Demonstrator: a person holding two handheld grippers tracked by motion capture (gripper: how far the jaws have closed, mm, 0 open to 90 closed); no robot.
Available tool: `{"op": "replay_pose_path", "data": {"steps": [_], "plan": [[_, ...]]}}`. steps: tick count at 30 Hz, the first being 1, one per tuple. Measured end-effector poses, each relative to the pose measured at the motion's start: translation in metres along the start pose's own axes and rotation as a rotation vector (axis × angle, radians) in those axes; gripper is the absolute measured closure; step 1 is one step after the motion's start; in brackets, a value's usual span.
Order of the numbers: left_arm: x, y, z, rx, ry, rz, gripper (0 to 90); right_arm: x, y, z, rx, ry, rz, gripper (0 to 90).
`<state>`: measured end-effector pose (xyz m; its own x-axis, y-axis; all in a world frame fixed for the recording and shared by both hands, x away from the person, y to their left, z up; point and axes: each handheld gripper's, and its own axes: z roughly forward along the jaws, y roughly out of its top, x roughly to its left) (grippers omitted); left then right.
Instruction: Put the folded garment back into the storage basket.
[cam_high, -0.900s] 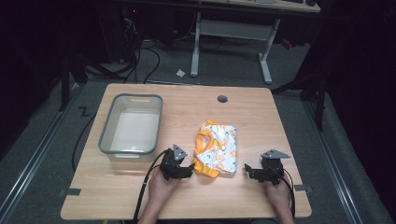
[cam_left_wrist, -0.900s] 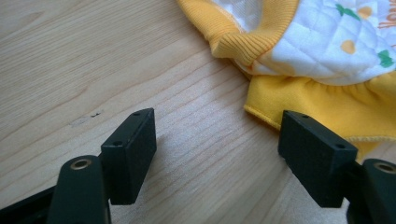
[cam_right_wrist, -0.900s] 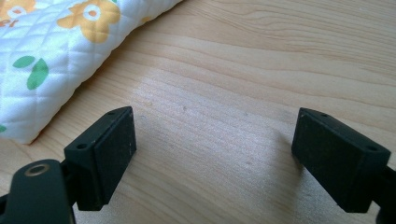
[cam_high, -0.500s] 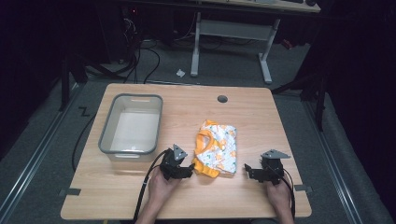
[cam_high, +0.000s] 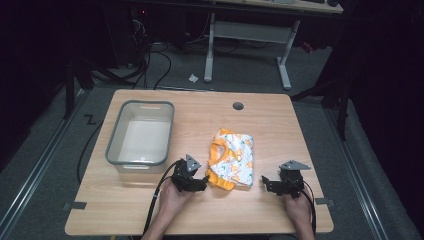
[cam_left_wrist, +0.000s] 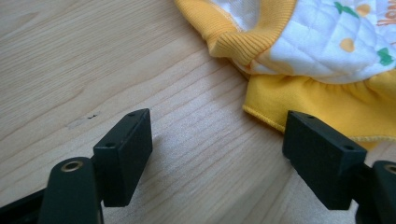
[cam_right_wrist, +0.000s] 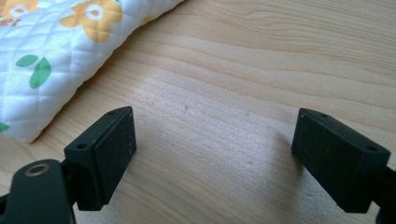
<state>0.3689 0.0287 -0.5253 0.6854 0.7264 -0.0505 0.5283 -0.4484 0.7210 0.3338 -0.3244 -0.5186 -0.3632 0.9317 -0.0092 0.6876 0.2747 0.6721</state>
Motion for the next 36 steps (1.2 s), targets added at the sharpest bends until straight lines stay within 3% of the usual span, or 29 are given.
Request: {"op": "replay_pose_path", "data": {"steps": [15, 24, 31, 36], "plan": [[0.001, 0.003, -0.004, -0.009, -0.011, -0.036, 28.0, 0.0, 0.0, 0.0, 0.0, 0.001, -0.002, 13.8], [0.0, 0.016, -0.011, -0.035, -0.034, -0.034, 27.2, 0.0, 0.0, 0.0, 0.0, 0.002, -0.003, 13.8], [-0.001, 0.031, -0.017, -0.064, -0.078, -0.056, 26.7, 0.0, 0.0, 0.0, 0.001, 0.001, -0.004, 13.8], [-0.001, 0.041, -0.014, -0.071, -0.081, -0.069, 26.4, 0.0, 0.0, 0.0, 0.001, 0.002, -0.003, 13.8]]}}
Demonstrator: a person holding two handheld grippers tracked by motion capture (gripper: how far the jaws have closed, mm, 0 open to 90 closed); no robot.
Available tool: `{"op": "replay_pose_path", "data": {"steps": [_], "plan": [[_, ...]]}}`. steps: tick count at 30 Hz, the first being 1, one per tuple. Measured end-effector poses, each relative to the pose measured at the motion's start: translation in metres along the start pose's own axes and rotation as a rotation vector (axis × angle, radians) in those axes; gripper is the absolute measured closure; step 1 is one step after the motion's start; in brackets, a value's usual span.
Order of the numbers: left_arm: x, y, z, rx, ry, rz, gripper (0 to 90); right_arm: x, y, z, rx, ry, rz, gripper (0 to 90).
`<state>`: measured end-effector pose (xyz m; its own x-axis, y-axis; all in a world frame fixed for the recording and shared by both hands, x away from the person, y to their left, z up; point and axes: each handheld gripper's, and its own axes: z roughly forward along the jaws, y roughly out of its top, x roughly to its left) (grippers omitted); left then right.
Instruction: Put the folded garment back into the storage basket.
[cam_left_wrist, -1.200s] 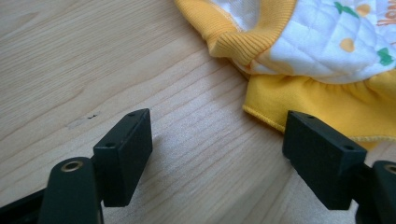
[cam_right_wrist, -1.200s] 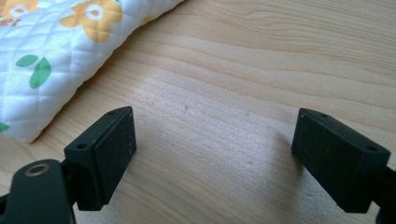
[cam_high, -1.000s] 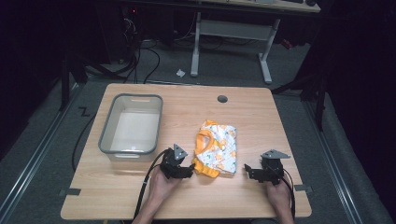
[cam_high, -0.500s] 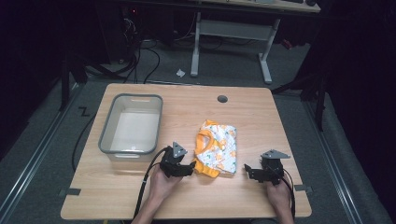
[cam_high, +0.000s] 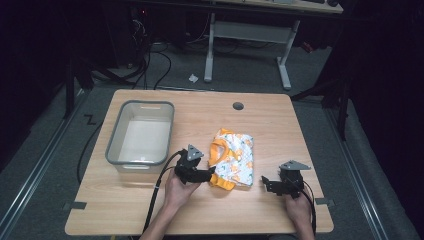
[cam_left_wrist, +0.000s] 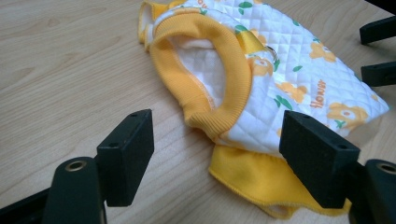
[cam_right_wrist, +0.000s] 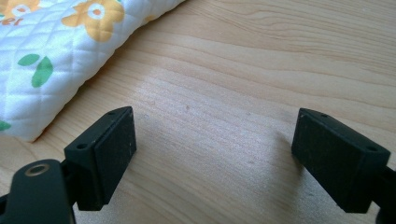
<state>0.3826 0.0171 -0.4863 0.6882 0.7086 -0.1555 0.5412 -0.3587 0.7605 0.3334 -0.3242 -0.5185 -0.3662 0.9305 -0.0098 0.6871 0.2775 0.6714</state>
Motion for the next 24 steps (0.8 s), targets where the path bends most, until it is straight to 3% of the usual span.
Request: {"op": "replay_pose_path", "data": {"steps": [14, 22, 24], "plan": [[-0.001, 0.027, 0.026, 0.059, 0.001, -0.009, 20.7, 0.0, 0.0, 0.0, -0.001, 0.001, -0.002, 13.8], [-0.002, 0.04, 0.039, 0.083, -0.013, -0.035, 18.9, 0.0, 0.0, 0.0, 0.0, 0.002, -0.003, 13.8], [-0.005, 0.046, 0.049, 0.14, -0.016, -0.025, 17.9, 0.0, 0.0, 0.0, 0.0, 0.003, -0.002, 13.8]]}}
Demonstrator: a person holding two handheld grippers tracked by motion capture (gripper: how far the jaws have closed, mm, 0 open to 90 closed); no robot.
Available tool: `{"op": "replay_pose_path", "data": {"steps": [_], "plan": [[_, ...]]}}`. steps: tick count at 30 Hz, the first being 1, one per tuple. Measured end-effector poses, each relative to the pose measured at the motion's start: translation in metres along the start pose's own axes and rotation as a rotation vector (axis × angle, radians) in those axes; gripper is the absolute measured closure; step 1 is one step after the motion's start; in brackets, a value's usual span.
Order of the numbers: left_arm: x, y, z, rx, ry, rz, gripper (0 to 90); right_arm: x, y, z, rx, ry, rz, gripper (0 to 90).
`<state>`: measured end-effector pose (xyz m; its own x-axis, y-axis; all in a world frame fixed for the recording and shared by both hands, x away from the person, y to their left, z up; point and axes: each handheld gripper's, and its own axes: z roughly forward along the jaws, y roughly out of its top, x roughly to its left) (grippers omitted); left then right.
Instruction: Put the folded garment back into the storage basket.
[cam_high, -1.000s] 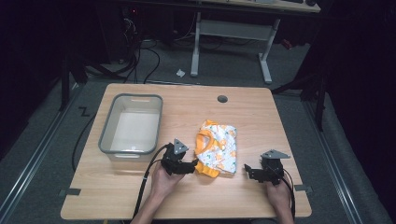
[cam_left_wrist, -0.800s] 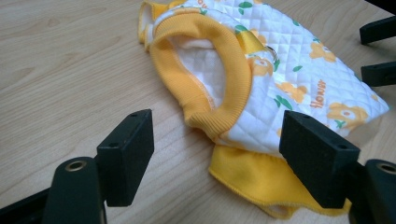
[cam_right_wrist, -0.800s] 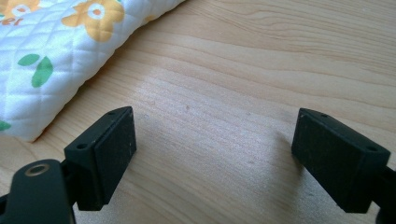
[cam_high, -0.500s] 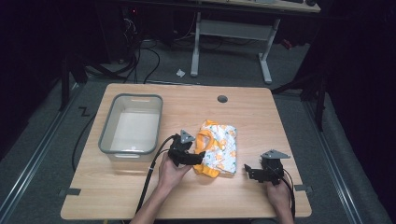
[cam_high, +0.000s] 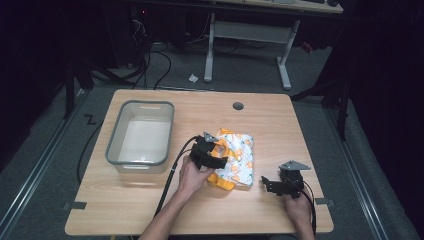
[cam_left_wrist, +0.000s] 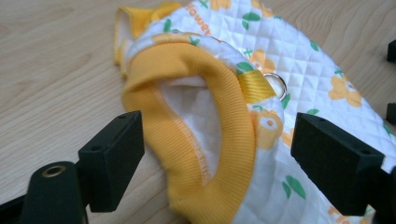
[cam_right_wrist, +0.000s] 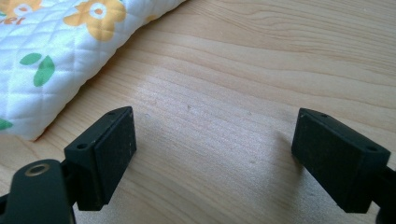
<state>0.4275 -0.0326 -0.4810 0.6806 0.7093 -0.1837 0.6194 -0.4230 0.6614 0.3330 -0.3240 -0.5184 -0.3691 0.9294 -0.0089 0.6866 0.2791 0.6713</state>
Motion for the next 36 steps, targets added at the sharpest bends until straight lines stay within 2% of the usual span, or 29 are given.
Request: {"op": "replay_pose_path", "data": {"steps": [2, 5, 9, 13, 16, 18, 20, 23, 27, 32, 36], "plan": [[-0.002, 0.004, 0.005, 0.014, -0.002, 0.004, 15.7, 0.0, 0.0, 0.0, 0.0, 0.0, 0.0, 13.8], [-0.004, 0.009, 0.009, 0.009, -0.004, 0.006, 15.5, 0.0, 0.0, 0.0, -0.001, -0.001, -0.002, 13.8], [-0.005, 0.012, 0.018, 0.021, 0.018, 0.002, 15.1, 0.0, 0.0, 0.0, 0.0, -0.001, -0.001, 13.8], [-0.001, 0.011, 0.029, 0.046, 0.034, -0.018, 15.0, 0.0, 0.0, 0.0, 0.0, 0.0, 0.0, 13.8], [0.001, 0.009, 0.035, 0.065, 0.051, -0.018, 15.3, 0.0, 0.0, 0.0, 0.0, 0.0, 0.0, 13.8], [0.004, 0.007, 0.04, 0.086, 0.079, -0.009, 16.0, 0.0, 0.0, 0.0, 0.0, 0.0, -0.001, 13.8], [0.005, 0.006, 0.043, 0.094, 0.072, -0.02, 16.0, 0.0, 0.0, 0.0, 0.0, 0.0, 0.0, 13.8], [0.003, 0.005, 0.046, 0.101, 0.082, -0.005, 16.9, 0.0, 0.0, 0.0, 0.0, 0.001, -0.001, 13.8], [0.0, 0.004, 0.045, 0.091, 0.083, 0.052, 26.1, 0.0, 0.0, 0.0, 0.0, 0.001, -0.002, 13.8], [-0.004, 0.004, 0.043, 0.088, 0.06, 0.072, 46.0, 0.0, 0.0, 0.0, 0.0, 0.001, -0.001, 13.8], [-0.006, 0.004, 0.042, 0.093, 0.026, 0.083, 61.5, 0.0, 0.0, 0.0, 0.0, 0.001, 0.0, 13.8]]}}
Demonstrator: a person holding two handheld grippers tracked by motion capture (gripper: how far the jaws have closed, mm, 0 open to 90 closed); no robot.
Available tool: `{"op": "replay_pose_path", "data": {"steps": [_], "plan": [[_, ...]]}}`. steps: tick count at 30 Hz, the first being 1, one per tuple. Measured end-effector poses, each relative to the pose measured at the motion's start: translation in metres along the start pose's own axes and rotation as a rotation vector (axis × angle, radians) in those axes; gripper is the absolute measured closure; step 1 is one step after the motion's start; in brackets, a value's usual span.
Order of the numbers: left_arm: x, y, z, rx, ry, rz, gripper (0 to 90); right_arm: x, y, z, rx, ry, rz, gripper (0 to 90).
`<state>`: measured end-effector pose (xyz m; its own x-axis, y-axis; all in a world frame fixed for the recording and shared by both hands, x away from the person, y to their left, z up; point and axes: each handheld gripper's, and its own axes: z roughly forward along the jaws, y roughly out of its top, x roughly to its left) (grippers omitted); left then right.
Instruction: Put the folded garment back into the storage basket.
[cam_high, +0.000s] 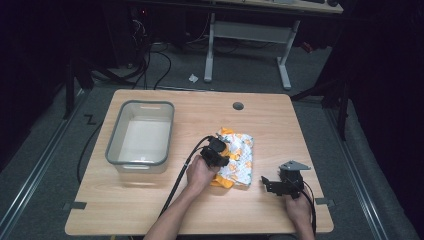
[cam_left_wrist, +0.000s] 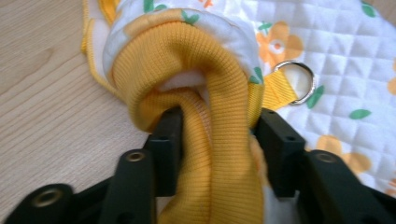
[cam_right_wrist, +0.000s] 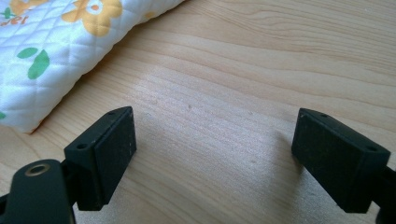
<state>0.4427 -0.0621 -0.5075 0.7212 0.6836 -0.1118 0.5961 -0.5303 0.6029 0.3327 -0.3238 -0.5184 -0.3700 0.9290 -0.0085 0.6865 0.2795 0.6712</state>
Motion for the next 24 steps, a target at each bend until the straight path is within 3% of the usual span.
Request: {"op": "replay_pose_path", "data": {"steps": [6, 14, 21, 24], "plan": [[0.001, -0.001, -0.002, -0.009, -0.029, -0.003, 72.0, 0.0, 0.0, 0.0, 0.0, 0.0, 0.001, 13.8], [-0.001, 0.0, -0.014, -0.049, -0.051, 0.012, 74.8, 0.0, 0.0, 0.0, 0.0, 0.0, 0.0, 13.8], [0.001, 0.002, -0.041, -0.12, -0.079, 0.022, 75.4, 0.0, 0.0, 0.0, 0.001, 0.001, -0.001, 13.8], [0.002, 0.002, -0.051, -0.148, -0.071, 0.028, 75.6, 0.0, 0.0, 0.0, 0.001, 0.001, -0.001, 13.8]]}}
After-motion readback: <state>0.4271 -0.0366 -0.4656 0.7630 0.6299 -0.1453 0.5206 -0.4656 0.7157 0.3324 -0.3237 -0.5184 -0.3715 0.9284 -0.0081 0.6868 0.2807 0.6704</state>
